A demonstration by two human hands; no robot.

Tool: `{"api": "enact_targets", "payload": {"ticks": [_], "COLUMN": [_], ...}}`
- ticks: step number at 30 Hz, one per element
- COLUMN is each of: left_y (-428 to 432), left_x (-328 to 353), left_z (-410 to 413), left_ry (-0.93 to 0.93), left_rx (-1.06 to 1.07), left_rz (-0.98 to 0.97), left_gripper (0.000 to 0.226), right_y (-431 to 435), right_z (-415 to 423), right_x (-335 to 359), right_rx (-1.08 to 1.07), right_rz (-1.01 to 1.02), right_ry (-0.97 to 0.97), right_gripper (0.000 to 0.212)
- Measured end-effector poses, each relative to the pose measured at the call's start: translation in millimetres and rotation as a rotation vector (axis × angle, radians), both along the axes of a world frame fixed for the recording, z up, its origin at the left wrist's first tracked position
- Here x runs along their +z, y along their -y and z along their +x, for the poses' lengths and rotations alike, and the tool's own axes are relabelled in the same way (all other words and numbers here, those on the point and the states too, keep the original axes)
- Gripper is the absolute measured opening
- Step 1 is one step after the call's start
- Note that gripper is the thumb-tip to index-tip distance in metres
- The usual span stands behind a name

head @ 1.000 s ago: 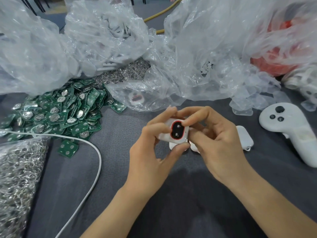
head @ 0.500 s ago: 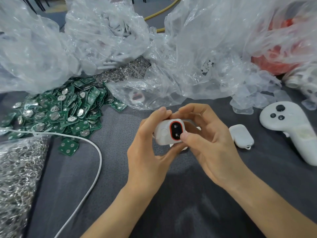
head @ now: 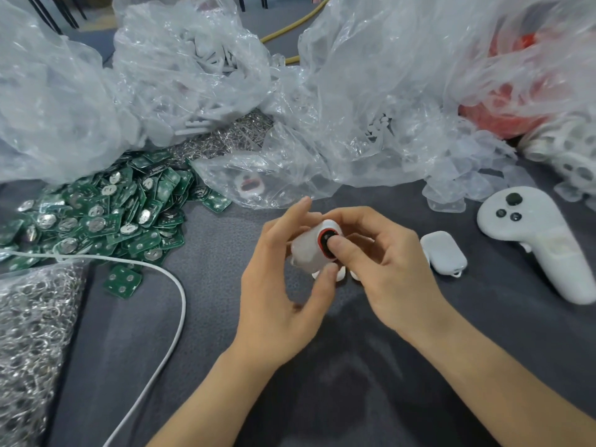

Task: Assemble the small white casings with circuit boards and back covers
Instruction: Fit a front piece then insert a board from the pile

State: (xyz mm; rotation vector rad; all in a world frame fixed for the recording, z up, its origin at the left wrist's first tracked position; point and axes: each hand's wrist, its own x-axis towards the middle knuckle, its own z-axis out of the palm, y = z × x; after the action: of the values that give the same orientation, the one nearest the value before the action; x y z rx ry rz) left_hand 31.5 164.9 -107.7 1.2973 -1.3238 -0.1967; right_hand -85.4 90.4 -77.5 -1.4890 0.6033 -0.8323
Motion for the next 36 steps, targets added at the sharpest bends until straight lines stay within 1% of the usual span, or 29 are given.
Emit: {"api": "enact_targets", "payload": {"ticks": [5, 8, 10, 13, 18, 20, 22, 28, 36], "left_y": [-0.7, 0.9, 1.8, 2.5, 3.3, 2.8, 2.6, 3.6, 3.8], "left_x": [2.3, 2.7, 2.4, 2.7, 4.8, 4.9, 4.3, 4.2, 3.1], "left_z": [-0.8, 0.8, 0.7, -0.9, -7.7, -8.3, -8.0, -5.6, -1.6], "left_ry": [-0.018, -0.079, -0.134, -0.3, -0.442, -0.44, -0.425, -0.42, -0.4], "left_rx": [0.075, 0.105, 0.126, 0.107, 0.033, 0.018, 0.024, 0.038, 0.052], "left_rz": [0.052, 0.103, 0.14, 0.154, 0.137, 0.156, 0.177, 0.195, 0.205], "left_gripper": [0.041, 0.031, 0.029, 0.026, 0.013, 0.013, 0.012, 0.013, 0.015], "right_y": [-1.1, -1.7, -1.4, -0.9, 0.3, 0.4, 1.0, 2.2, 0.2], "right_z": [-1.6, -1.5, -1.9, -1.8, -0.7, -0.9, -1.4, -1.0, -0.1], "right_x": [-0.3, -0.7, 0.3, 0.9, -3.4, -4.5, -4.6, -3.5, -4.9], "right_rx": [-0.016, -0.006, 0.006, 0.009, -0.075, -0.073, -0.061, -0.036, -0.031], "right_rz": [-0.225, -0.302, -0.289, -0.191, -0.036, 0.024, 0.038, -0.06, -0.079], "right_ry": [-0.134, -0.179, -0.165, -0.114, -0.093, -0.064, -0.055, -0.126, -0.134], "right_gripper": [0.016, 0.02, 0.023, 0.027, 0.014, 0.013, 0.012, 0.016, 0.016]}}
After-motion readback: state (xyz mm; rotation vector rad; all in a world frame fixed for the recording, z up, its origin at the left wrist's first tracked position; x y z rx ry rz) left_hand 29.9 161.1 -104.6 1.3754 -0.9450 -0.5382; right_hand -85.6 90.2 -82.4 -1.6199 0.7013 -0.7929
